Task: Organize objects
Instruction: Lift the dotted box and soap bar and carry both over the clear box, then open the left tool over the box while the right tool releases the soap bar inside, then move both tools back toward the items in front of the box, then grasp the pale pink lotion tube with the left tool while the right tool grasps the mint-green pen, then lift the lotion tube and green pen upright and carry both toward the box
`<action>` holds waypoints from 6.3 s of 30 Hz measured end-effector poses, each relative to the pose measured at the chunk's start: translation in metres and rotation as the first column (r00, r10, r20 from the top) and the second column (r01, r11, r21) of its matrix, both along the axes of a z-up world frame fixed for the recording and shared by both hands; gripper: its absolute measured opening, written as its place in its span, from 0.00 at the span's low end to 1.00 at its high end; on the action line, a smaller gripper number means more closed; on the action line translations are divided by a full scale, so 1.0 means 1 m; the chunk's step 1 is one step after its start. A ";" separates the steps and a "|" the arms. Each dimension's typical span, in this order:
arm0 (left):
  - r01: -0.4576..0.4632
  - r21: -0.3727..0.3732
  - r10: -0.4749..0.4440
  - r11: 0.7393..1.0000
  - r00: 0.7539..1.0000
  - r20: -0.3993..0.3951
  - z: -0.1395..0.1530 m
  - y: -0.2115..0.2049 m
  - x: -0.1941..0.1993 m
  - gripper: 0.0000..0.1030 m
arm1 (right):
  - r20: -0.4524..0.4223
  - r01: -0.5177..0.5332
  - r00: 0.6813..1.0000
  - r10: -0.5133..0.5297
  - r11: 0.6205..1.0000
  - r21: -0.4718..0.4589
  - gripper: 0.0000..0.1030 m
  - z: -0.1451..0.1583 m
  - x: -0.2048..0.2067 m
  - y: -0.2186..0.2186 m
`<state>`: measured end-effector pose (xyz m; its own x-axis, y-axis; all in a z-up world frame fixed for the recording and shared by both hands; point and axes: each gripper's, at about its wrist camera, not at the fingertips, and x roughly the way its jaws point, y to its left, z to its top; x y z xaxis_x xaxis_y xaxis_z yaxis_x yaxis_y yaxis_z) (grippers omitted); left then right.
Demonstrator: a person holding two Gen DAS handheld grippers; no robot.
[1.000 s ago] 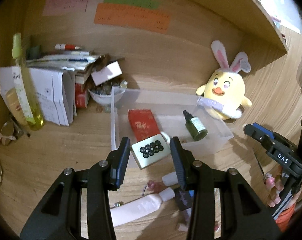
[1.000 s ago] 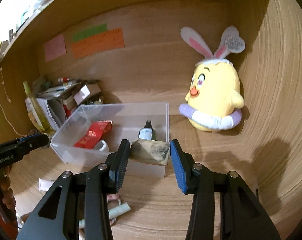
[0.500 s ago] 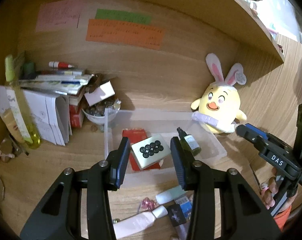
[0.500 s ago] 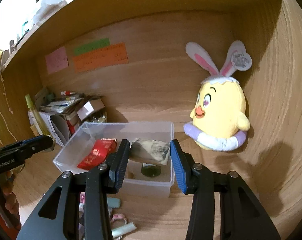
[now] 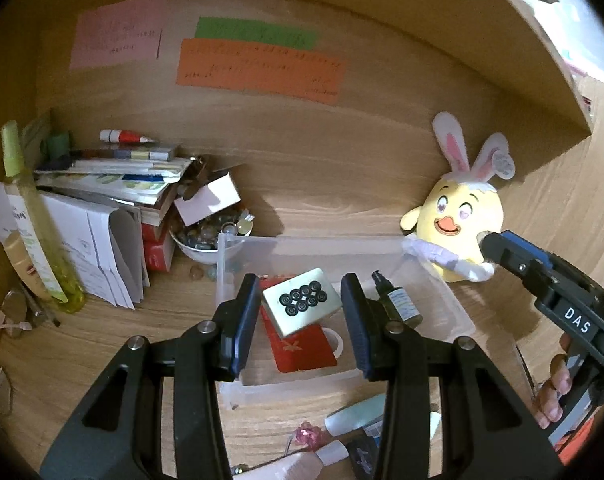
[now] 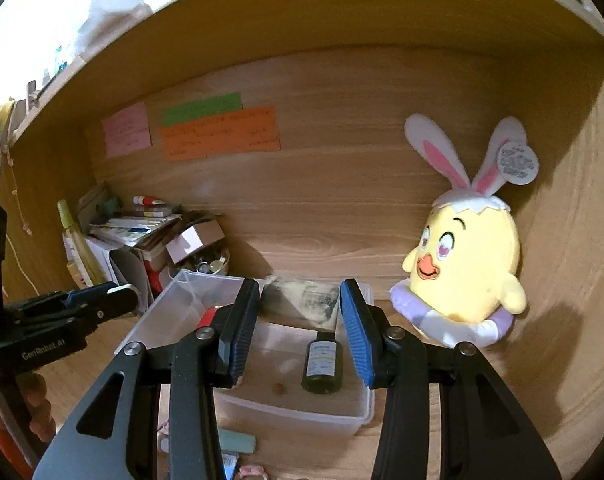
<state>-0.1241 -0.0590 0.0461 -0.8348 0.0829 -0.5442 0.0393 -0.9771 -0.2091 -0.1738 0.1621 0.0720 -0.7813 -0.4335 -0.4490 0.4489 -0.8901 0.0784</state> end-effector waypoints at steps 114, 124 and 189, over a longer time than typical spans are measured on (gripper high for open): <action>0.214 -0.100 -0.167 0.972 0.922 0.348 -0.115 0.034 0.051 0.68 | 0.384 -0.115 0.921 0.063 0.987 0.115 0.31 -0.131 0.075 -0.002; 0.240 -0.122 -0.188 0.963 0.924 0.333 -0.113 0.033 0.048 0.42 | 0.357 -0.070 0.934 0.017 0.989 0.134 0.22 -0.126 0.071 0.015; 0.212 -0.062 -0.191 0.975 0.950 0.248 -0.087 0.009 0.051 0.17 | 0.315 0.040 0.948 -0.036 0.999 -0.004 0.14 -0.096 0.051 0.044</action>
<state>-0.0733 -0.0502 -0.0413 -0.6500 0.1799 -0.7383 -0.1222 -0.9837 -0.1321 -0.1231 0.2064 -0.0242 -0.6166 -0.4124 -0.6706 0.3657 -0.9044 0.2200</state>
